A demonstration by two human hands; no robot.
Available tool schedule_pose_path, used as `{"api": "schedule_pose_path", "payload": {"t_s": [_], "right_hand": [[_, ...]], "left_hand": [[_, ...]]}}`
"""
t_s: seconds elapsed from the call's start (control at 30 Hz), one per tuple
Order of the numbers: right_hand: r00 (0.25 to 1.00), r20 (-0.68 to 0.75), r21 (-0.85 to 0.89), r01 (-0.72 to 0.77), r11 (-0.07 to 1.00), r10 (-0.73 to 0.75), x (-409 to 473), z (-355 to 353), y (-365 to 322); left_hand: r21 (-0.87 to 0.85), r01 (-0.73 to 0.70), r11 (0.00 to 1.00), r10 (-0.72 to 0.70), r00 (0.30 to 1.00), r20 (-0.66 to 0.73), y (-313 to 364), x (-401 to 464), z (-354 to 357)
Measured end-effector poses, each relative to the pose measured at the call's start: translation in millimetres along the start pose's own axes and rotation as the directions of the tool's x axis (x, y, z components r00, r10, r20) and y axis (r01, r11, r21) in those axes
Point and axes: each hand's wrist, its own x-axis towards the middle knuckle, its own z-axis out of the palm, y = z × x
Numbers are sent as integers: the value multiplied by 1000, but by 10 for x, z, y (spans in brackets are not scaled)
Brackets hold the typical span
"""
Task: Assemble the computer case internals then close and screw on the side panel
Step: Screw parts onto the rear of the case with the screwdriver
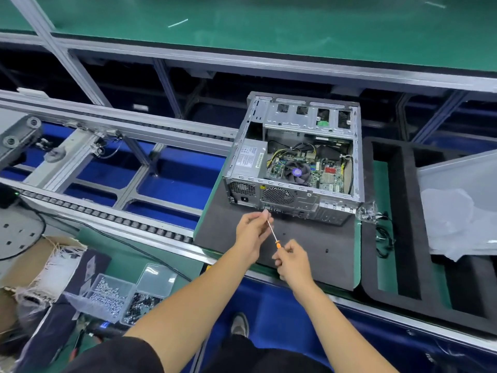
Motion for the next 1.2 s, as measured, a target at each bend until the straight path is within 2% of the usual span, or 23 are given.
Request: {"api": "schedule_pose_path", "payload": {"t_s": [0.1, 0.33, 0.7, 1.2], "right_hand": [[995, -14, 94, -96, 991, 98, 12, 236, -64], [987, -109, 210, -91, 974, 116, 165, 605, -145], [978, -185, 211, -55, 976, 95, 241, 808, -20], [971, -203, 244, -76, 967, 128, 276, 852, -47]], "left_hand": [[27, 22, 999, -22, 1000, 3, 84, 140, 22], [29, 64, 998, -65, 997, 41, 164, 410, -52], [88, 107, 990, -115, 989, 89, 241, 549, -125], [175, 100, 980, -120, 987, 107, 334, 611, -57]]}}
